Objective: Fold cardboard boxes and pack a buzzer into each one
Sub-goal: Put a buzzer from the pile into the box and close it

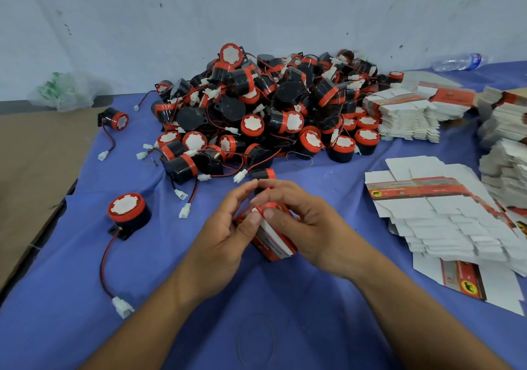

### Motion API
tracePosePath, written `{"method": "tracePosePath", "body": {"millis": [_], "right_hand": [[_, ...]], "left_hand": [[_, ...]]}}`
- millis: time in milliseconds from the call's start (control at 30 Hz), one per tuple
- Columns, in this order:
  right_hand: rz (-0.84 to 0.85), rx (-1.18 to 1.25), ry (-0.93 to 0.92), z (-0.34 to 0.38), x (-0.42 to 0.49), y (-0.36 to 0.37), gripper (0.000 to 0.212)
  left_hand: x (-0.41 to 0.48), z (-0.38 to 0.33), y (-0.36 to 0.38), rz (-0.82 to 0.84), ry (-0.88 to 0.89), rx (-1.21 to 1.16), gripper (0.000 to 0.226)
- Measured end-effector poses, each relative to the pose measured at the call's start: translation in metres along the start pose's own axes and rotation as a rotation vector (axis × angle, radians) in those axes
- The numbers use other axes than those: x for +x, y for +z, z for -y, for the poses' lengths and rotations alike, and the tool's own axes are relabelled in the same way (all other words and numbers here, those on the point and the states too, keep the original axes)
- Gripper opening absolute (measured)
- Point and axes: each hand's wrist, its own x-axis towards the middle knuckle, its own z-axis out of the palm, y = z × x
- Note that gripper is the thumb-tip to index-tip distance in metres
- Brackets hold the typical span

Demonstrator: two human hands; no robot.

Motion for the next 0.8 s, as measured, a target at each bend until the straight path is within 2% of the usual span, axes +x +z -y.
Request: {"method": "tracePosePath", "body": {"millis": [200,300,367,433,500,567,667,800], "right_hand": [[0.059,-0.107,-0.032,-0.001,-0.002,-0.005,0.019],[0.029,-0.122,-0.064,-0.002,-0.002,-0.008,0.018],[-0.027,-0.126,-0.081,-0.004,-0.002,-0.006,0.017],[-0.103,-0.089,-0.063,-0.005,-0.002,-0.001,0.015],[-0.167,-0.002,-0.009,-0.007,-0.001,0.002,0.015],[-0.197,0.04,0.034,-0.008,-0.001,0.003,0.018],[-0.191,0.035,0.011,-0.009,-0.001,0.002,0.013],[-0.177,0.05,-0.048,-0.013,0.001,-0.001,0.012]], "left_hand": [[-0.001,0.005,-0.001,-0.033,0.014,0.014,0.062],[0.002,0.004,0.004,-0.209,-0.023,-0.104,0.059],[0.003,0.001,0.008,-0.292,-0.038,-0.091,0.053],[0.0,0.0,0.017,-0.252,-0.004,-0.068,0.05],[-0.004,-0.001,0.026,-0.18,0.037,-0.023,0.058],[-0.005,-0.002,0.028,-0.189,0.077,0.044,0.064],[-0.004,-0.004,0.018,-0.252,0.101,0.172,0.045],[-0.005,-0.004,0.012,-0.215,0.131,0.222,0.03]]}}
